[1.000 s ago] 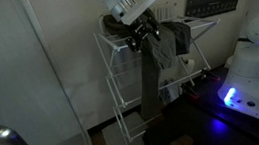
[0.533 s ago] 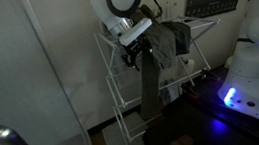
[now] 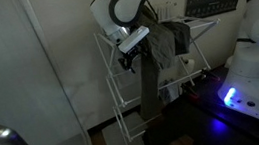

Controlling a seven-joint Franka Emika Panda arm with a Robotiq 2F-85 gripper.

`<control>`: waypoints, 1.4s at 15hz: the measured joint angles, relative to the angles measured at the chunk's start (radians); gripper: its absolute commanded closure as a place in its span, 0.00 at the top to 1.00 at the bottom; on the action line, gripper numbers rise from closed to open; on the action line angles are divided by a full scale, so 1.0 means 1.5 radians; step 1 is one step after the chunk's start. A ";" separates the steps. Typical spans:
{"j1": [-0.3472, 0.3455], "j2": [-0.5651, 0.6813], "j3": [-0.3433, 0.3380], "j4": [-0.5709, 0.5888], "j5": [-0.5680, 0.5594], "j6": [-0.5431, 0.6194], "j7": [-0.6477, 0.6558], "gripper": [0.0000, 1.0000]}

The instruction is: Fold the pants

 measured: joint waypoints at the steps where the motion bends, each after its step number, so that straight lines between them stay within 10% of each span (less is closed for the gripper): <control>1: 0.004 0.000 -0.001 0.000 -0.017 -0.007 0.013 1.00; 21: 0.104 0.000 0.030 -0.017 -0.302 -0.203 0.179 1.00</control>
